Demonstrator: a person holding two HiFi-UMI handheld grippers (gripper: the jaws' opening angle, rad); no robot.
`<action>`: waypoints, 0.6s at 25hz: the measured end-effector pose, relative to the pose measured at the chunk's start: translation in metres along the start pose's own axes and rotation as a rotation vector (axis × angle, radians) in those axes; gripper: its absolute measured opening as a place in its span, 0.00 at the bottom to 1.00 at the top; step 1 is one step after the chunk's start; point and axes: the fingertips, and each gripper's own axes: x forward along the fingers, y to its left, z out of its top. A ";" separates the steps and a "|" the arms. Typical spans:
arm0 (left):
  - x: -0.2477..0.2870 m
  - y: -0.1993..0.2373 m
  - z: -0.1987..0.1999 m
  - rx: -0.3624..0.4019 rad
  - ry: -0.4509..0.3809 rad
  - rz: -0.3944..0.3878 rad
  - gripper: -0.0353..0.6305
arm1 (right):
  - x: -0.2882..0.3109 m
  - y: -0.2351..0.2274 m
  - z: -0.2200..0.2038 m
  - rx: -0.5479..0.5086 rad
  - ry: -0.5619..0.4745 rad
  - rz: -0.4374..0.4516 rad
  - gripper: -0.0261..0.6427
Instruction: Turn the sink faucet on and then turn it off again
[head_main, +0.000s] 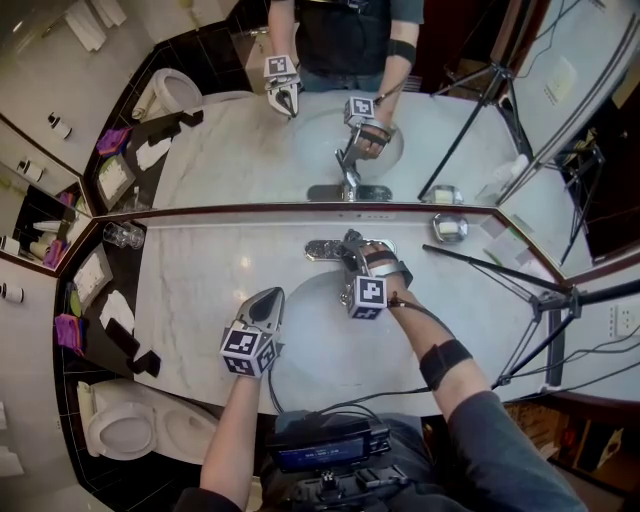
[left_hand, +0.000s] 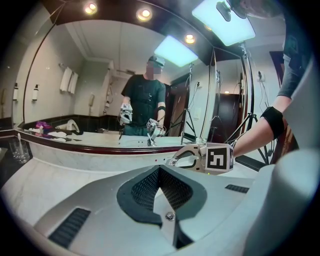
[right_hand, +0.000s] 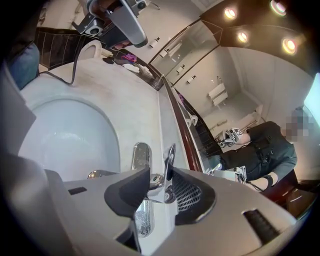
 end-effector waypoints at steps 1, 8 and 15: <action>0.001 -0.001 0.000 -0.001 0.000 -0.002 0.05 | 0.000 0.000 0.000 0.000 0.000 0.000 0.26; 0.004 -0.002 -0.007 -0.013 0.011 -0.004 0.05 | 0.003 0.015 0.003 -0.080 0.004 0.013 0.23; 0.008 -0.003 -0.008 -0.012 0.016 -0.008 0.05 | 0.006 0.022 0.003 -0.116 0.009 0.019 0.22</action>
